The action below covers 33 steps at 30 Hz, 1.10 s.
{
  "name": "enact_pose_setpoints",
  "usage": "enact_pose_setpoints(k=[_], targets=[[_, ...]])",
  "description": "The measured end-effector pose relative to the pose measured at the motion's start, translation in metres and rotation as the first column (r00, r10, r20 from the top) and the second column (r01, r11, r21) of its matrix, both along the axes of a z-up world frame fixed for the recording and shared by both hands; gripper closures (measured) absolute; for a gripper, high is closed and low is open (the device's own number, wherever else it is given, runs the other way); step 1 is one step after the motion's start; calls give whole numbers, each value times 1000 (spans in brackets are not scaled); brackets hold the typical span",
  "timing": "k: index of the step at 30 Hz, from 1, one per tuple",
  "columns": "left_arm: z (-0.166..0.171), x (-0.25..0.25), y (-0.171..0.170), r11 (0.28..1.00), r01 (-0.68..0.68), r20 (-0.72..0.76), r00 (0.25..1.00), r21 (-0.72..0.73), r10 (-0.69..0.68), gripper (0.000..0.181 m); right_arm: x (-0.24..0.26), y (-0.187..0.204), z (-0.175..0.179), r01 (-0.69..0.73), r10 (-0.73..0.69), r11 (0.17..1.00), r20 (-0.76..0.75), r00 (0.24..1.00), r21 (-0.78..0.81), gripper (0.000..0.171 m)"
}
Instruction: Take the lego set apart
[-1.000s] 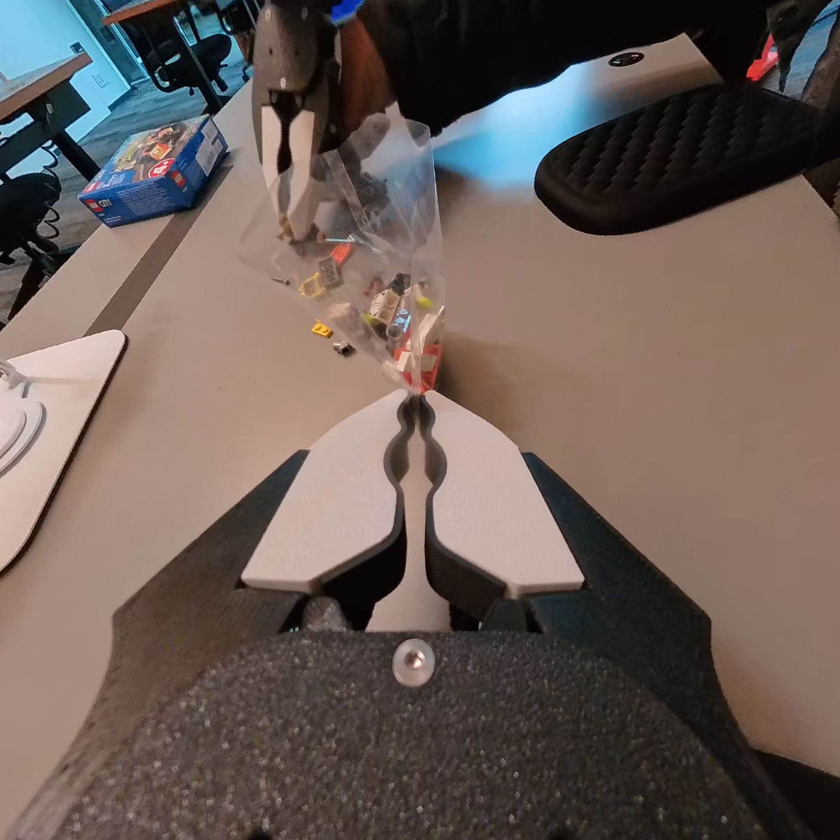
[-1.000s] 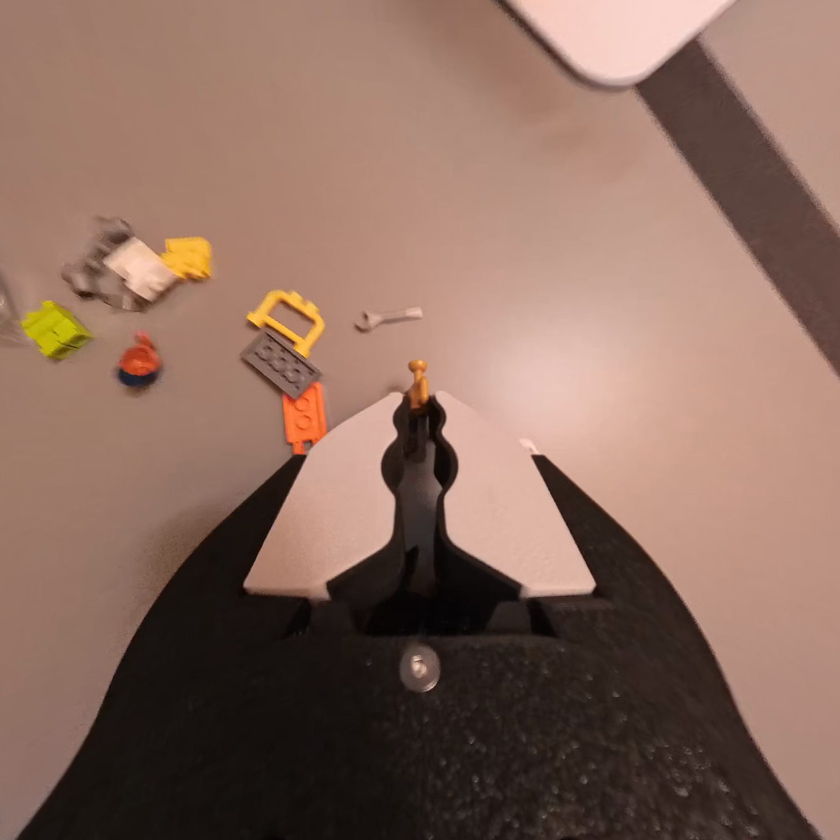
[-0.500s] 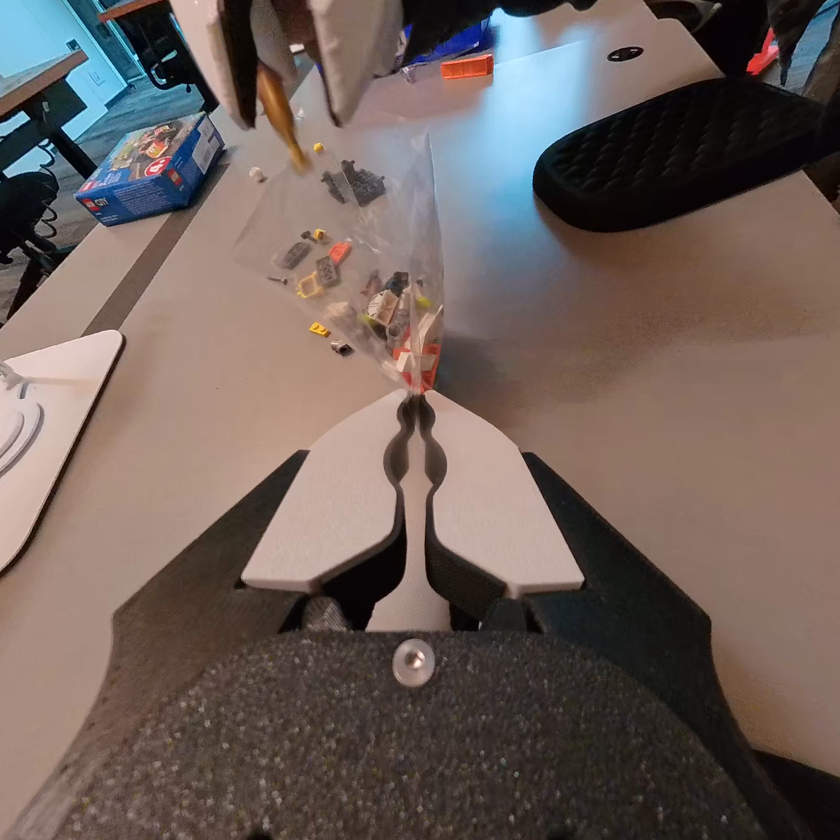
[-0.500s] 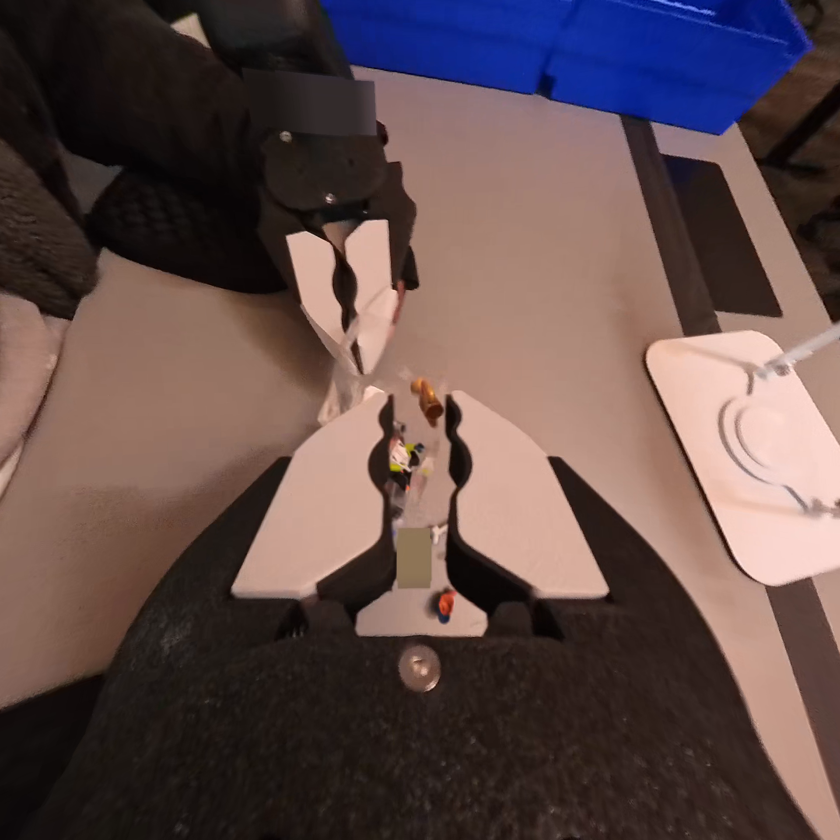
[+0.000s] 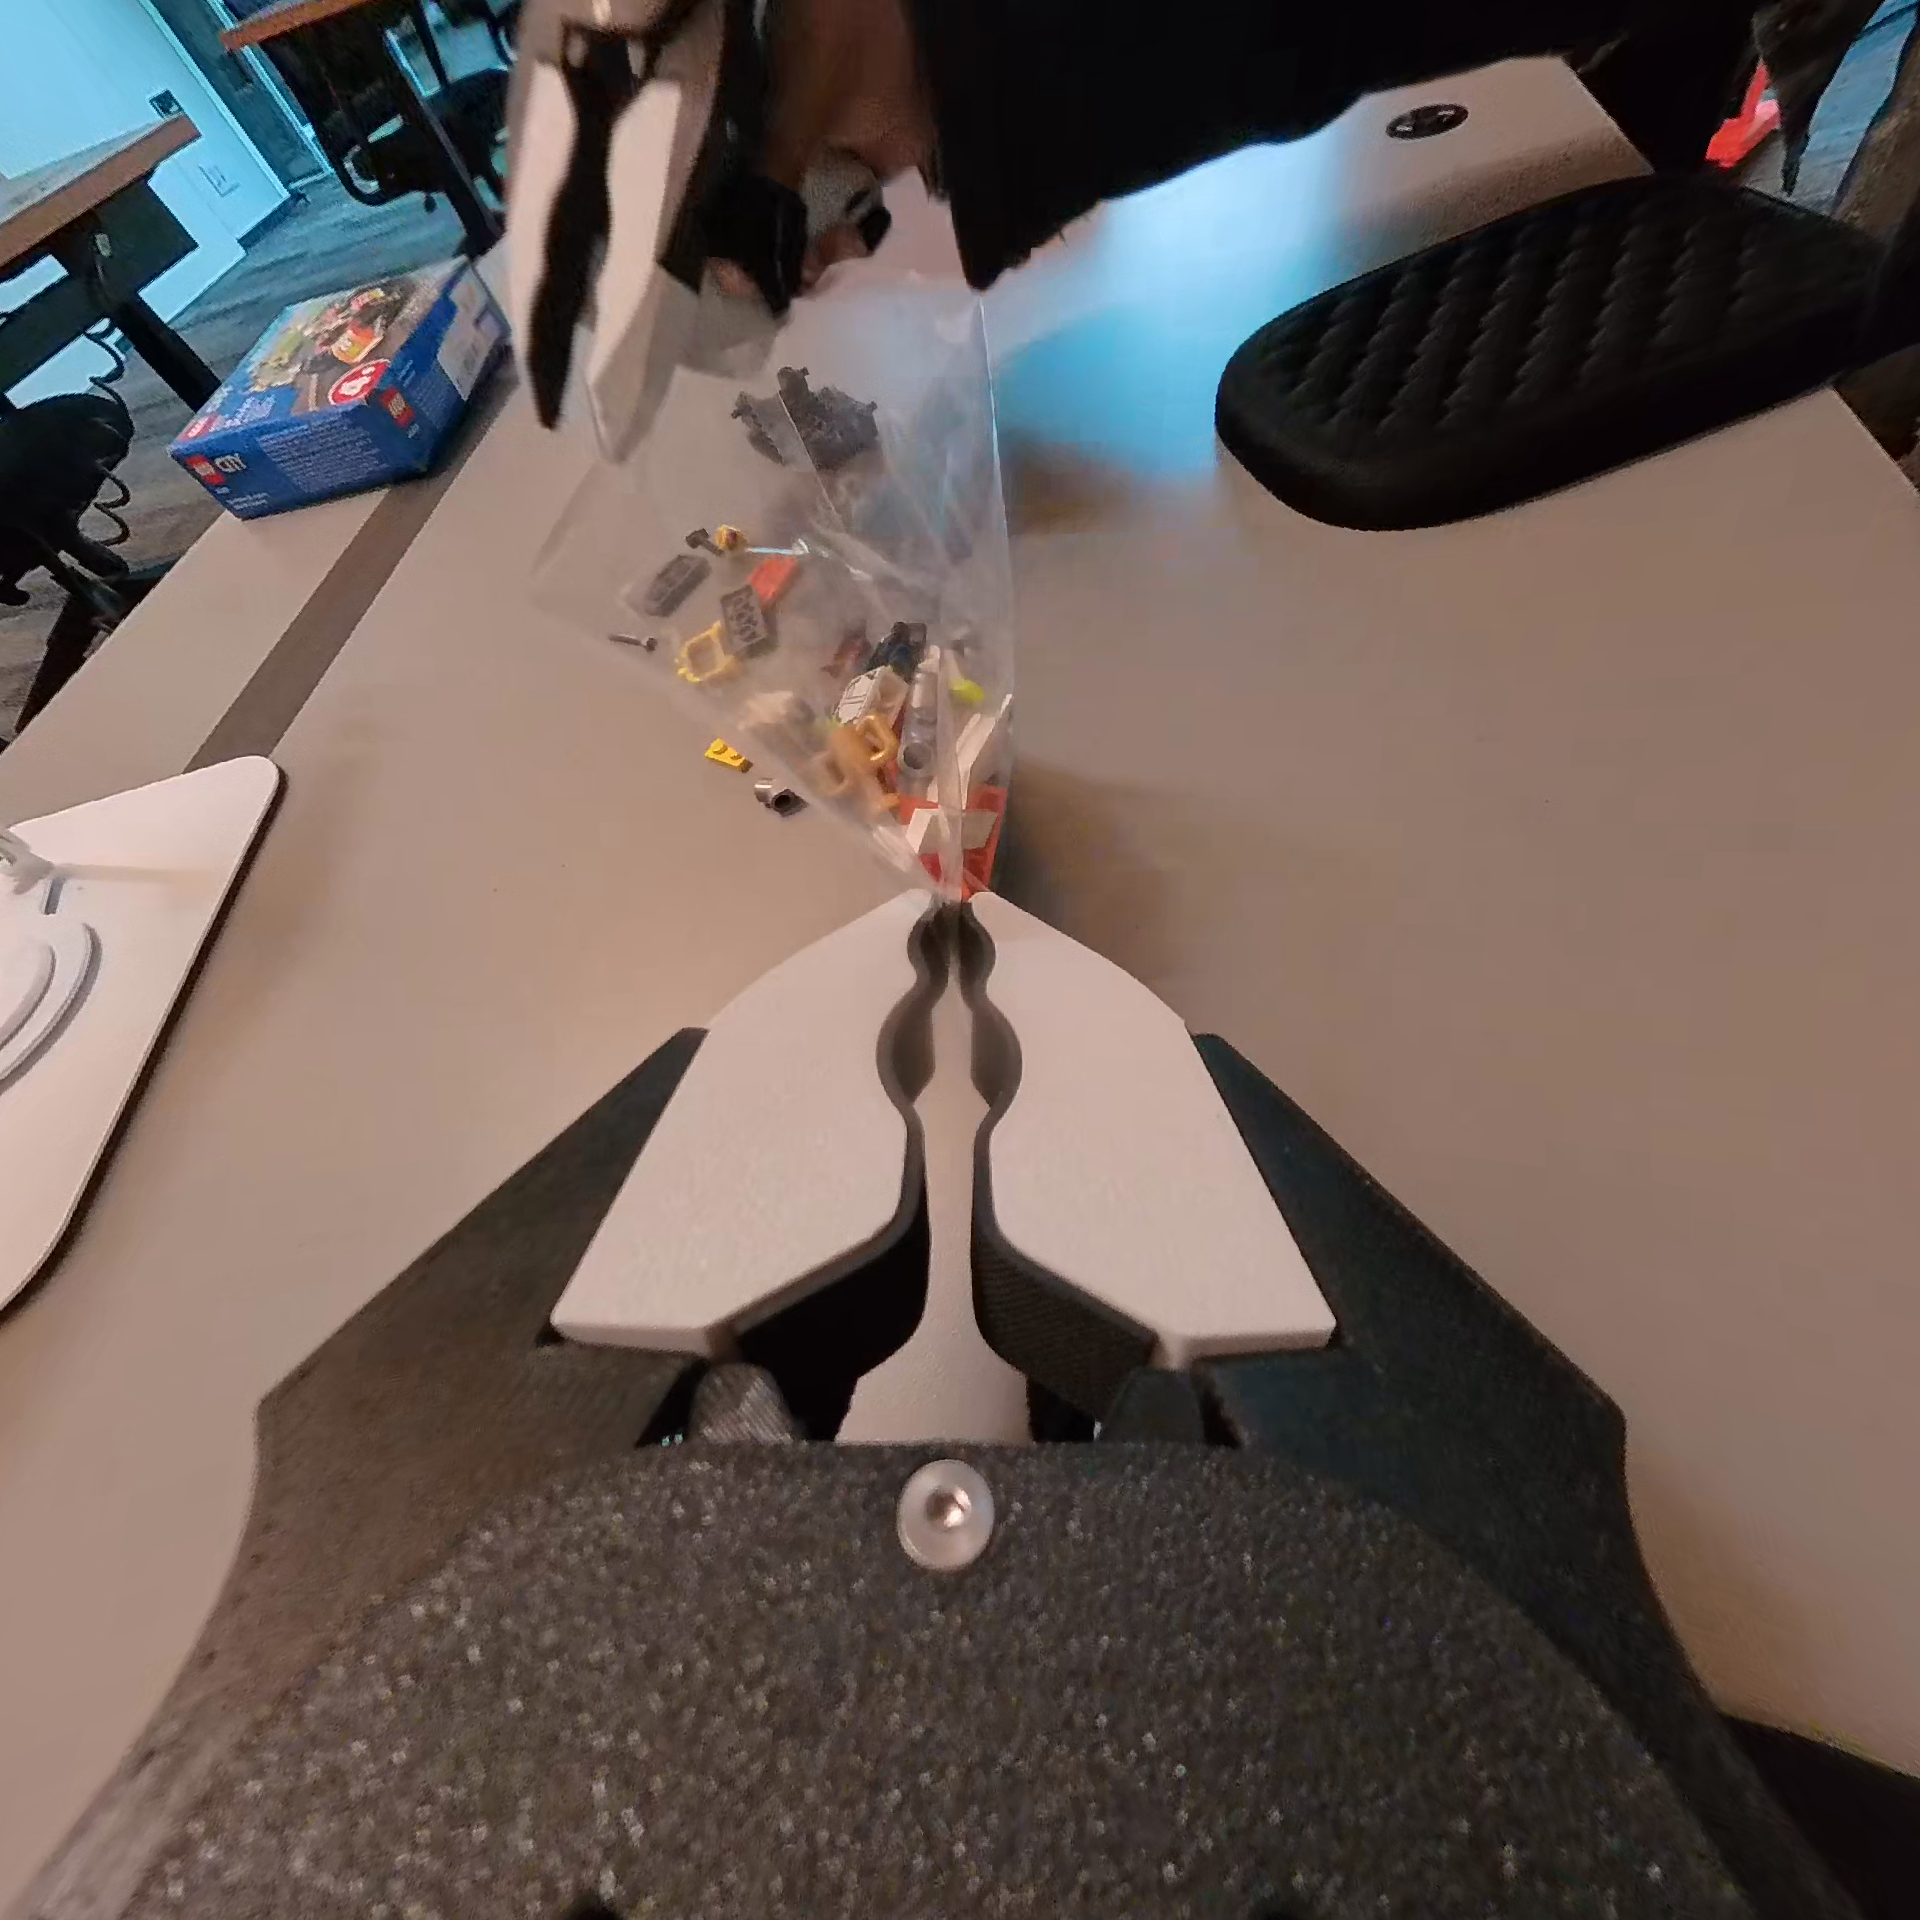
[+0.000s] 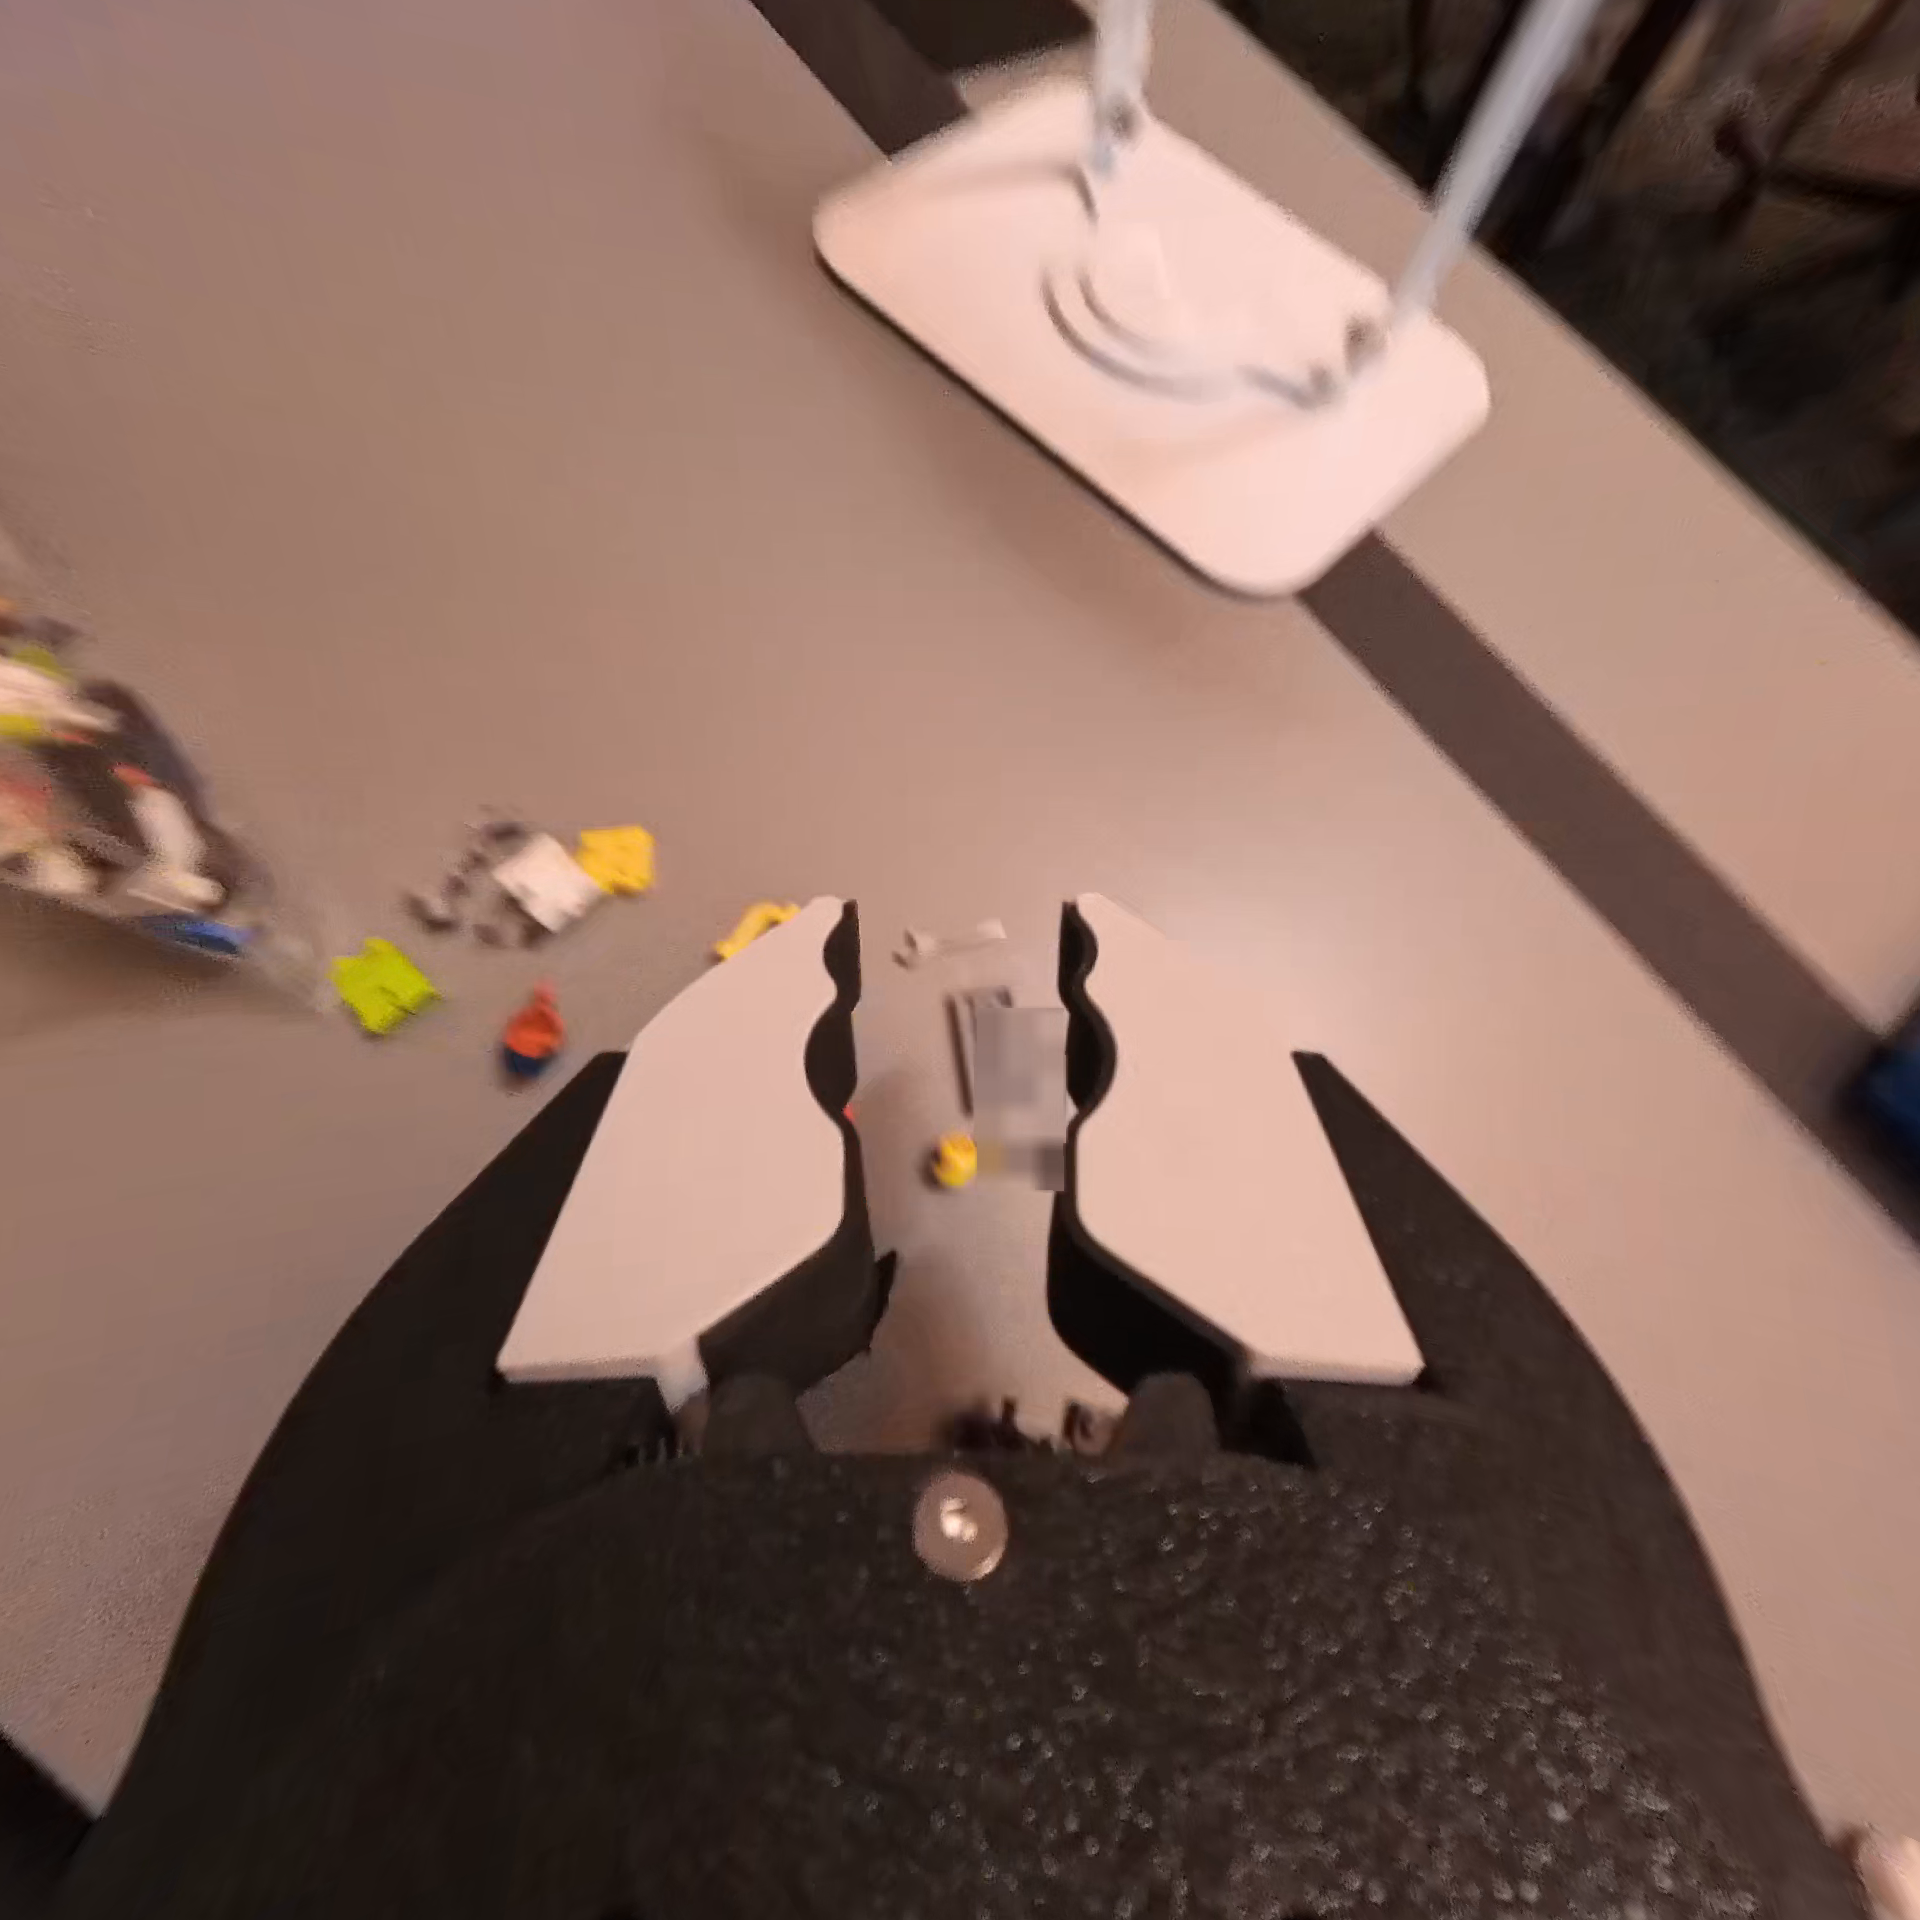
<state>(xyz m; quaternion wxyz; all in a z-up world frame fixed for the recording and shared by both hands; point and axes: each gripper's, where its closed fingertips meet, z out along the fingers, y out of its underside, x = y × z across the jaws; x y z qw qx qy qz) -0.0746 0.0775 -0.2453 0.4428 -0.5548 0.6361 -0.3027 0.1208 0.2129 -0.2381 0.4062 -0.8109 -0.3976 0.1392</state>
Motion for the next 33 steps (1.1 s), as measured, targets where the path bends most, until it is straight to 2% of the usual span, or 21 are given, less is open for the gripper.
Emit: enact_pose_setpoints(k=[5, 13, 21, 33], targets=[[0, 0, 0, 1000, 0, 1, 1000, -1, 0, 180, 41, 4, -43, 120, -116, 989, 47, 992, -85, 136], [0, 0, 0, 1000, 0, 3, 1000, -5, 0, 180, 37, -11, -65, 67, -51, 980, 87, 995, -187, 129], [0, 0, 0, 1000, 0, 3, 1000, -6, 0, 180, 40, -6, -65, 81, -69, 974, 64, 996, -214, 147], [0, -1, 1, 1000, 0, 3, 1000, -7, 0, 180, 32, -11, -55, 52, -44, 984, 52, 998, -170, 148]])
